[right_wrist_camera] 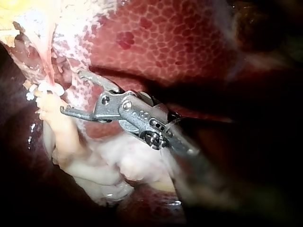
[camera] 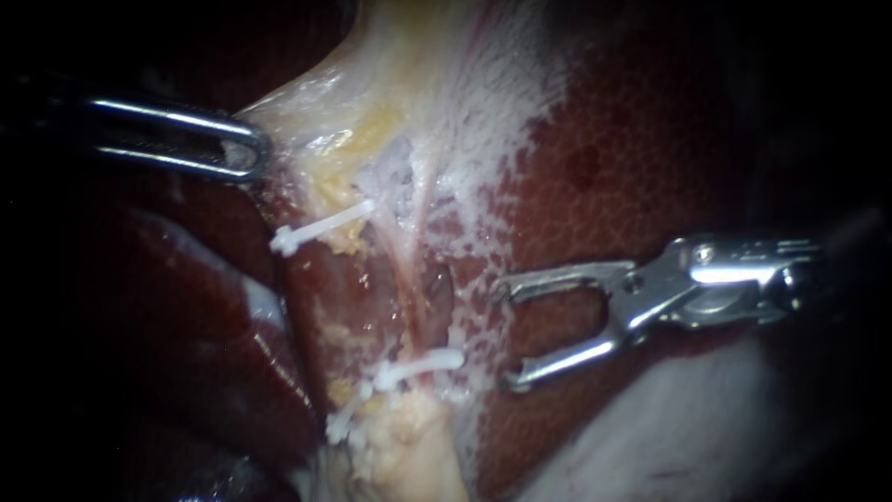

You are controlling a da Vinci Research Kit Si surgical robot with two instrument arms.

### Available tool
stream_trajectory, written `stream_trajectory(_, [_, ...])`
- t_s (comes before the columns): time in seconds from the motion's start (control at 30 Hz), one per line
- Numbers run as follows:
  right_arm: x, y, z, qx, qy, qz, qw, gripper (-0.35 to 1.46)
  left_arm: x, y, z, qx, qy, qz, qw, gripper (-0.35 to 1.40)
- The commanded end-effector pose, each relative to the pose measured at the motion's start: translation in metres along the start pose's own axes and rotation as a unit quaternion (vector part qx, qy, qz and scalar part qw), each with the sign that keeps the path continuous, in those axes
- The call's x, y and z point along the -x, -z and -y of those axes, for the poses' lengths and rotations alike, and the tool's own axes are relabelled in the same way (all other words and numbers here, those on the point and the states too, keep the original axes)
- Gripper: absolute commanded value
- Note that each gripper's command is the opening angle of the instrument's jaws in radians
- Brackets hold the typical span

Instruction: Going back first clip right tube

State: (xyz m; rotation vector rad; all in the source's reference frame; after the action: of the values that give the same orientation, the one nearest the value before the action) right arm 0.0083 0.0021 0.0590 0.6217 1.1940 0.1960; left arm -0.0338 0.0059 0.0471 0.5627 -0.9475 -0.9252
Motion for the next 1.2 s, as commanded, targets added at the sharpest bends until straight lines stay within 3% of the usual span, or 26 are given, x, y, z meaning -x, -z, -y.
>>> stream_trajectory(0.03, [-0.0001, 0.0002, 0.0000, 0.002, 0.000, 0.000, 1.0000, 0.60, 0.0000, 0.0000, 0.0000, 0.000, 0.000, 0.000, 1.0000, -0.35])
stream_trajectory(0.6, [-0.0007, 0.0010, 0.0003, 0.005, 0.008, 0.000, 1.0000, 0.60, -0.0005, -0.0005, -0.0001, 0.002, -0.001, 0.001, 1.0000, -0.35])
stream_trajectory(0.9, [-0.0008, 0.0011, 0.0003, 0.005, 0.011, 0.000, 0.9999, 0.60, -0.0033, -0.0041, -0.0009, -0.006, -0.007, -0.005, 0.9999, -0.35])
stream_trajectory(1.2, [-0.0008, 0.0013, 0.0005, 0.004, 0.014, 0.000, 0.9999, 0.60, -0.0045, -0.0072, -0.0014, -0.016, -0.003, -0.018, 0.9997, -0.35])
